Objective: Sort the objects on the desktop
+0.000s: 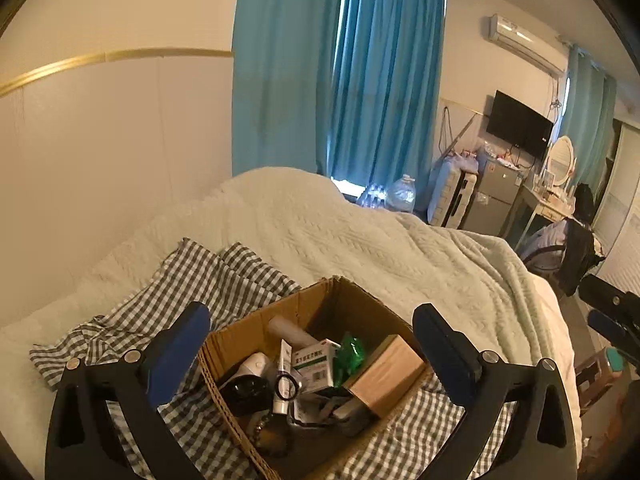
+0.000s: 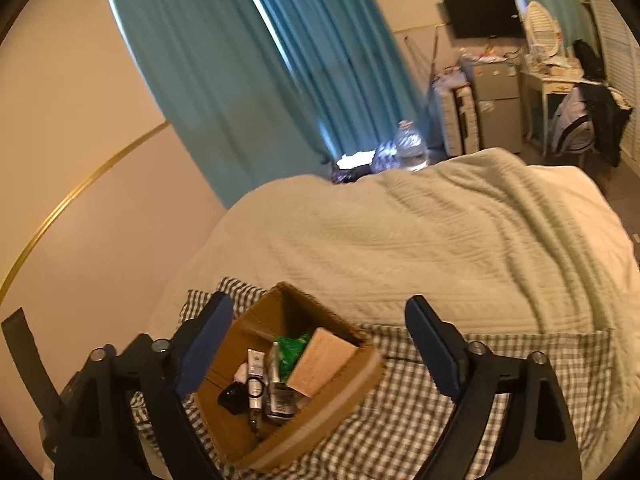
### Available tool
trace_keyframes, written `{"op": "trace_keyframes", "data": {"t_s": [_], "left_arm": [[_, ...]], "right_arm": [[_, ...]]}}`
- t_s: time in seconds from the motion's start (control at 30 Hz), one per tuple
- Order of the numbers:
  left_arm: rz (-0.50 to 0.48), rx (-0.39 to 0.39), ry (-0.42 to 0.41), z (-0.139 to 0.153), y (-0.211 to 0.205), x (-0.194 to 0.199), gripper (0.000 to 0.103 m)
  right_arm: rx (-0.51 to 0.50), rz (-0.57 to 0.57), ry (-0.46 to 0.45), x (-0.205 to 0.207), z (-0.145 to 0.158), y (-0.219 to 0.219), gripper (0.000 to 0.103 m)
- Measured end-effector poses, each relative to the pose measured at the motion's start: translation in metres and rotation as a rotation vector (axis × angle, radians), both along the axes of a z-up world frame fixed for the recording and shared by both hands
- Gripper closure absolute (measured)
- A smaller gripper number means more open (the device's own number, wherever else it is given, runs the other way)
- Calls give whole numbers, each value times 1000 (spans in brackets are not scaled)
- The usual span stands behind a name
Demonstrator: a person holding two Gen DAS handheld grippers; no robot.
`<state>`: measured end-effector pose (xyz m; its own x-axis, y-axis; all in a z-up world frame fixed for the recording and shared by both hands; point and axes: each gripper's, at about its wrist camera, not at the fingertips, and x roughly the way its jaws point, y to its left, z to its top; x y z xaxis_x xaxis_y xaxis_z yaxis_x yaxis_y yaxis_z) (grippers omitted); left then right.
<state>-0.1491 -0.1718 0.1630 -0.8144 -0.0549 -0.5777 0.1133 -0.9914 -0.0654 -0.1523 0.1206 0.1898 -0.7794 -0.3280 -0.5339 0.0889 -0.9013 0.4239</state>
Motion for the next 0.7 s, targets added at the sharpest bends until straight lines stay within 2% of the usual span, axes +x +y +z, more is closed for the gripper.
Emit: {"op": "trace_keyframes", "data": {"t_s": [0.07, 0.2, 0.37, 0.43, 0.5, 0.57, 0.7], "left_arm": [[2, -25, -1, 1, 10, 7, 0], [-26, -49, 42, 5, 28, 25, 0], [-24, 56, -31, -17, 40, 32, 0], [36, 98, -51, -33, 38, 36, 0], [139, 139, -53, -51, 29, 43, 0], [160, 196, -33, -65, 23, 51, 0], [190, 155, -105, -87, 23, 49, 0]], "right_arm": [[17, -14, -5, 11, 0, 9, 6], [65, -32, -27, 27, -5, 18, 2], [56, -47, -81, 40, -34, 26, 0], [87, -97, -121, 44, -55, 28, 0], [110, -113, -158, 46, -75, 28, 0], [148, -117, -193, 49, -93, 27, 0], [182, -129, -184, 57, -107, 28, 0]]}}
